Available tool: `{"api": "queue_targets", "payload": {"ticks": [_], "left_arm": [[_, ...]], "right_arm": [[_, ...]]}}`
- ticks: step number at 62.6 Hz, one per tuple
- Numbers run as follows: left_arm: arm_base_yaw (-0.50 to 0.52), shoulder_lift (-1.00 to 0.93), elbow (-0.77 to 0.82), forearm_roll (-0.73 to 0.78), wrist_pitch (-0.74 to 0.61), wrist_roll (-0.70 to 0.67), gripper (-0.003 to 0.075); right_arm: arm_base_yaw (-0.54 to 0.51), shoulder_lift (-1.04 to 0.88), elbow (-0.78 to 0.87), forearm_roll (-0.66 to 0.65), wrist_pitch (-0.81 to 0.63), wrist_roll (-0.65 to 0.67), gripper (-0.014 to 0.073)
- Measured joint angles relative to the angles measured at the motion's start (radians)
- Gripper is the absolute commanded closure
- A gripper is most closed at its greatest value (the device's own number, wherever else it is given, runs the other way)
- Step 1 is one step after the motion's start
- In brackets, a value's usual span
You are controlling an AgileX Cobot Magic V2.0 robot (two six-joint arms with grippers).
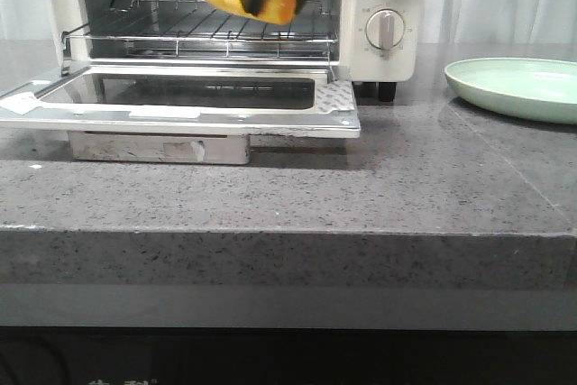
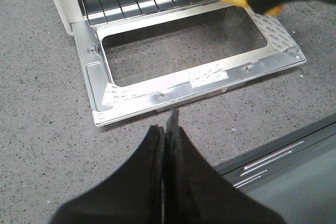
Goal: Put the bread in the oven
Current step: 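Lower the croissant onto the oven rack and open the right gripper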
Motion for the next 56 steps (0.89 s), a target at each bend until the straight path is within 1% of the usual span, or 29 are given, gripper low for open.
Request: {"api": "queue_targets", "payload": {"ticks": [13,18,21,25,26,33,37,41,45,56], "left_arm": [[0.0,0.0,0.0,0.004,0.0,0.0,0.0738],[0.0,0.0,0.0,0.006,0.0,0.0,0.0738],[0.0,0.0,0.0,0.008,0.0,0.0,0.0738],[0.0,0.0,0.0,0.008,0.0,0.0,0.0738],[0.0,0.0,0.0,0.008,0.0,0.0,0.0738],[0.0,0.0,0.0,0.008,0.0,0.0,0.0738],[0.0,0.0,0.0,0.008,0.0,0.0,0.0738],[0.0,0.0,0.0,0.008,0.0,0.0,0.0738],[0.0,0.0,0.0,0.008,0.0,0.0,0.0738],[0.0,0.0,0.0,0.008,0.0,0.0,0.0738]], "right_arm": [[0.0,0.151,-0.227,-0.063,0.075,0.023,0.0472],[-0.006,0.218,-0.307,-0.087,0.127,0.038,0.0452],[-0.011,0.253,-0.35,-0.094,0.152,0.04,0.0412],[-0.018,0.29,-0.391,-0.1,0.167,0.044,0.0329],[-0.02,0.296,-0.402,-0.1,0.17,0.046,0.0295],[-0.02,0.312,-0.433,-0.102,0.18,0.047,0.0132],[-0.02,0.312,-0.44,-0.102,0.167,0.047,0.008],[-0.02,0.312,-0.442,-0.102,0.166,0.047,0.0061],[-0.02,0.312,-0.443,-0.1,0.171,0.047,0.0063],[-0.02,0.271,-0.443,-0.098,0.242,0.029,0.0063]]}}
